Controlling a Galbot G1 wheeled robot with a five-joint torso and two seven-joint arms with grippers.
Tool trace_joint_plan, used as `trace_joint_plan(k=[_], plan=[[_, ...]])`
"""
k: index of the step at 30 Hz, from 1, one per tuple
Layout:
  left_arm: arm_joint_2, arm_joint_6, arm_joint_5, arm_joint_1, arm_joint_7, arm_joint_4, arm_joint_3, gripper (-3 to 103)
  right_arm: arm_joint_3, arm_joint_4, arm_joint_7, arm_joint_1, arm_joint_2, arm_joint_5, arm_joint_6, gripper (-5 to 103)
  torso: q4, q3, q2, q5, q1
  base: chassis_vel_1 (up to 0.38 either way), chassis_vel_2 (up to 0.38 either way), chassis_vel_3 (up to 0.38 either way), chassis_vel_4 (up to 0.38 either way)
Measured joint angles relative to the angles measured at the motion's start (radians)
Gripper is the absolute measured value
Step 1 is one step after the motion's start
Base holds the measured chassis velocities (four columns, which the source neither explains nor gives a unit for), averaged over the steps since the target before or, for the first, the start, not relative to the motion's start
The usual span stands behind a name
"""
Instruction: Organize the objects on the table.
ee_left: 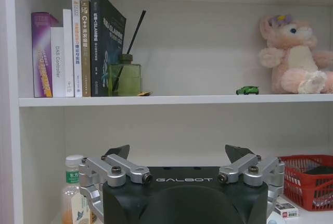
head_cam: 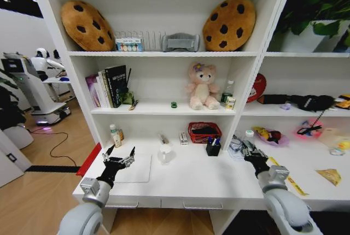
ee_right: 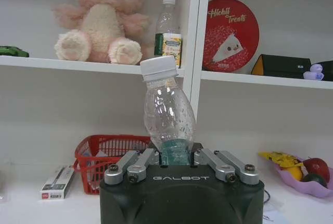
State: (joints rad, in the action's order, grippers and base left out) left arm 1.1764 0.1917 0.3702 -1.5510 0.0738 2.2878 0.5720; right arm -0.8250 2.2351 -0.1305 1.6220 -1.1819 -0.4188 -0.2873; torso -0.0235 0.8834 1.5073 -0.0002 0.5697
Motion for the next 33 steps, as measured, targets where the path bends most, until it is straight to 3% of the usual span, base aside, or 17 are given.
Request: trace_joint_plan(k=[11,28,31,32,33], plan=[[0.000,0.000,0.000,0.000,0.000,0.000,0.000,100,0.012,0.016,-0.007,0.003,-0.023,0.003,0.005,24,0.0004,0.000,0.000,0.0001,0.000,-0.043,-0.043,0.045,0.046],[0.000,0.000,0.000,0.000,0.000,0.000,0.000,100,0.014,0.022,-0.010,0.007,-0.032,0.005,0.019,24,0.0004,0.000,0.000,0.0002,0.000,-0.220,-0.217,0.211,0.219],[0.000,0.000,0.000,0.000,0.001,0.000,0.000,100,0.021,0.038,-0.034,0.018,-0.032,0.022,0.014,24,0.0003,0.000,0.000,0.0001,0.000,-0.228,-0.210,0.211,0.228],[0.000,0.000,0.000,0.000,0.000,0.000,0.000,100,0.037,0.058,-0.079,0.027,-0.034,0.034,-0.013,24,0.0003,0.000,0.000,0.0004,0.000,-0.196,-0.203,0.146,0.187],[0.000,0.000,0.000,0.000,0.000,0.000,0.000,100,0.069,0.098,-0.171,0.044,-0.040,0.015,-0.076,24,0.0001,0.000,0.000,0.0007,0.000,-0.143,-0.172,0.146,0.101]])
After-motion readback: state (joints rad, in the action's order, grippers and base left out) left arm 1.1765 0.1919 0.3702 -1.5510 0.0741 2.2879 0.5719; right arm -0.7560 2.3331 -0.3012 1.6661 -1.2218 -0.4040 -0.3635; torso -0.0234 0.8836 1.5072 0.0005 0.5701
